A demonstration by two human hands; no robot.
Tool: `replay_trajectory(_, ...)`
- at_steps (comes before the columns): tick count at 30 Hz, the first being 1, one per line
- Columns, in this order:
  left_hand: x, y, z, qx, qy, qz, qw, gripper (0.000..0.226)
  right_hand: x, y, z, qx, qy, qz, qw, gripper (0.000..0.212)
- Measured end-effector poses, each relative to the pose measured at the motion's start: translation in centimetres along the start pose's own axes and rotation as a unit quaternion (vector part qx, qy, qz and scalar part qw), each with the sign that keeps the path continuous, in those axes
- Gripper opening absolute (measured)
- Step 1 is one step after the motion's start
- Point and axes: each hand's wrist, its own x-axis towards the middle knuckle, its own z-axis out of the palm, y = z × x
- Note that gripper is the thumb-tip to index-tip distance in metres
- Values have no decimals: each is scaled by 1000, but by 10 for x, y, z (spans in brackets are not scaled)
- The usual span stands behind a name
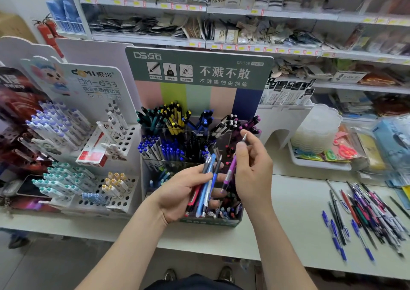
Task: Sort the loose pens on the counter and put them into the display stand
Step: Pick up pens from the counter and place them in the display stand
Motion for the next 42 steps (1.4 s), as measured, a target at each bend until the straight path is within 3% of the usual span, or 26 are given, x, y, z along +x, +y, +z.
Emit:
replay_trajectory(8,3,-3,2,73,8,14,997,37,-3,3,-2,-91,-60,23,994,20)
replay_trajectory(13,4,-2,0,21,-10,-3,1000,57,-4,4,1,-100,-74,42,991,17)
replay_trajectory(18,5,-6,-2,7,-32,14,999,48,-7,-1,4,-106,-77,4,991,22)
replay_trajectory(24,10,-1,1,-4,88,81,993,43,-3,-10,2,-94,-4,-54,994,33)
replay_trajectory(27,13,3,3,3,121,112,986,40,10,-4,-4,-206,21,-36,978,29)
replay_trajectory(29,13,5,4,-2,125,119,985,38,20,-6,-9,-256,43,-8,966,40)
replay_trajectory(31,15,6,6,-2,124,118,985,35,31,-12,-16,-308,60,-36,949,43)
replay_trajectory(34,18,5,8,-4,115,103,988,34,52,-22,-24,-398,51,-95,911,30)
replay_trajectory(36,19,4,10,-10,115,95,989,34,70,-26,-24,-402,44,-125,906,30)
replay_trajectory(39,20,3,14,-27,114,87,989,36,98,-23,-17,-369,-17,-169,914,35)
replay_trajectory(42,20,3,17,-39,104,79,991,36,108,-7,-3,-389,-83,-210,893,35)
